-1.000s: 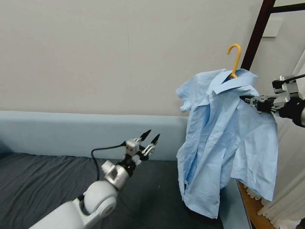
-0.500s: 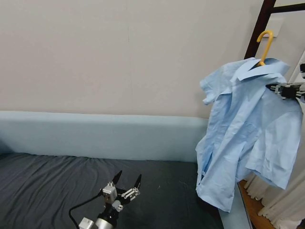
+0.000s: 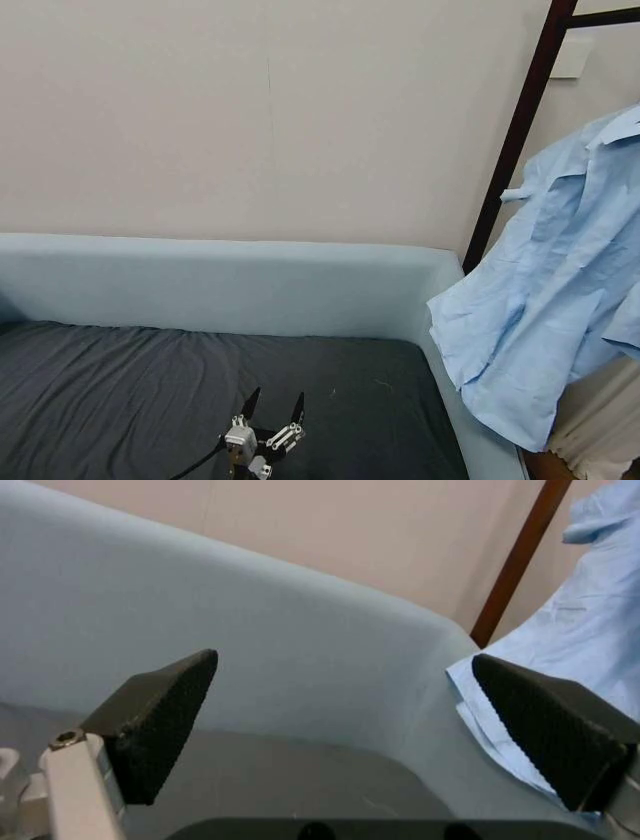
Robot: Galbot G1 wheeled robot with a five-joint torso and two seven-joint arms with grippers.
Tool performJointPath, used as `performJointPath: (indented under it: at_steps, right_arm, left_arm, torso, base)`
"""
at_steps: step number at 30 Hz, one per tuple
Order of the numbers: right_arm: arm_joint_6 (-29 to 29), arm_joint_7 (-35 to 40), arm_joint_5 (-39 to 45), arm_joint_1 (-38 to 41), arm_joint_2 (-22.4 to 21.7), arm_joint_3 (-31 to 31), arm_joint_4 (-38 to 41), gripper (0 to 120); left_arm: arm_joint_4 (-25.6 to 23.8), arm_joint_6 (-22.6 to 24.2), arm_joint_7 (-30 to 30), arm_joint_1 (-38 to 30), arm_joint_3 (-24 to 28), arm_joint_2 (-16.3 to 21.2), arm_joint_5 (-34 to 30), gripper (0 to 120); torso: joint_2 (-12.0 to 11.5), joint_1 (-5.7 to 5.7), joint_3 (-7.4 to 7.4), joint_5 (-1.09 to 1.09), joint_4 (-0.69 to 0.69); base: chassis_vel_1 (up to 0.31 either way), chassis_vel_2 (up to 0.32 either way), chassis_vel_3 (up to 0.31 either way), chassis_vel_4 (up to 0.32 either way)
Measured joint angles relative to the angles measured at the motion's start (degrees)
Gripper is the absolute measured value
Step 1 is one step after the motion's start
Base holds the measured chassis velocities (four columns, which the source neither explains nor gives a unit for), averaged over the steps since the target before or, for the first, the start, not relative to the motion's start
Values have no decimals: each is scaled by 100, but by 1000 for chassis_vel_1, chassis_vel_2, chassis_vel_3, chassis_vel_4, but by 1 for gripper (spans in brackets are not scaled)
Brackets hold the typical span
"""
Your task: Pick up the clothes from the sofa and hang them on the clothes hanger.
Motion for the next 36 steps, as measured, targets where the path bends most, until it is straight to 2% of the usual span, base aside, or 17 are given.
performJointPath:
  at_steps: [2, 7, 11, 18, 20, 22, 23, 26, 29, 32, 36]
  right_arm:
    - [164, -359, -642, -95, 190, -119, -364, 7]
    - [560, -906, -1454, -168, 415, -293, -957, 7]
    - [1116, -1441, -2442, -87, 888, -543, -1574, 7]
    - [1543, -1799, -3232, 144, 1326, -873, -1891, 7]
    - [1713, -1870, -3617, 654, 1694, -1509, -2134, 7]
    - [1737, -1871, -3792, 1250, 2067, -2137, -2389, 7]
    - [1737, -1871, -3792, 1250, 2067, -2137, -2389, 7]
    - [1876, -1900, -4255, 1997, 2453, -2753, -2643, 7]
    - [1901, -1879, -4512, 2293, 2597, -2961, -2697, 7]
    - [1900, -1680, -5194, 2614, 2774, -3187, -2663, 7]
    - [1788, -1565, -5674, 2705, 2786, -3312, -2381, 7]
  left_arm:
    - [-40, -4, 6, 78, 8, -2, 20, 100]
    - [-70, -5, 14, 115, 16, -46, 40, 100]
    - [-34, -5, 18, 195, 73, -161, 266, 100]
    - [-34, -16, -86, 384, -37, -261, 657, 100]
    - [-143, -26, -162, 541, -304, -422, 882, 100]
    - [-253, -44, -201, 662, -534, -505, 1020, 100]
    - [-253, -44, -201, 662, -534, -505, 1020, 100]
    - [-418, -73, -218, 782, -798, -508, 1138, 100]
    - [-492, -83, -227, 823, -905, -489, 1152, 100]
    - [-564, -105, -231, 877, -973, -508, 1153, 100]
    - [-618, -109, -238, 908, -972, -547, 1148, 100]
  torso:
    - [0, 0, 0, 0, -1]
    - [0, 1, 0, 1, -3]
    - [0, 1, 0, 1, -4]
    - [-1, 1, 0, -1, -3]
    - [0, 0, -1, -2, -5]
    - [-1, 1, 1, 2, -1]
    - [-1, 1, 1, 2, -1]
    - [-1, 2, 1, -3, 3]
    - [-1, 1, 0, -4, 0]
    - [-1, 1, 0, -3, -3]
    - [-1, 1, 0, -3, -3]
  base:
    - [0, 0, 0, 0]
    - [0, 0, 0, 0]
    - [0, 0, 0, 0]
    - [0, 0, 0, 0]
    - [0, 0, 0, 0]
    - [0, 0, 0, 0]
    - [0, 0, 0, 0]
    - [0, 0, 0, 0]
    - [0, 0, 0, 0]
    - [0, 0, 0, 0]
    - [0, 0, 0, 0]
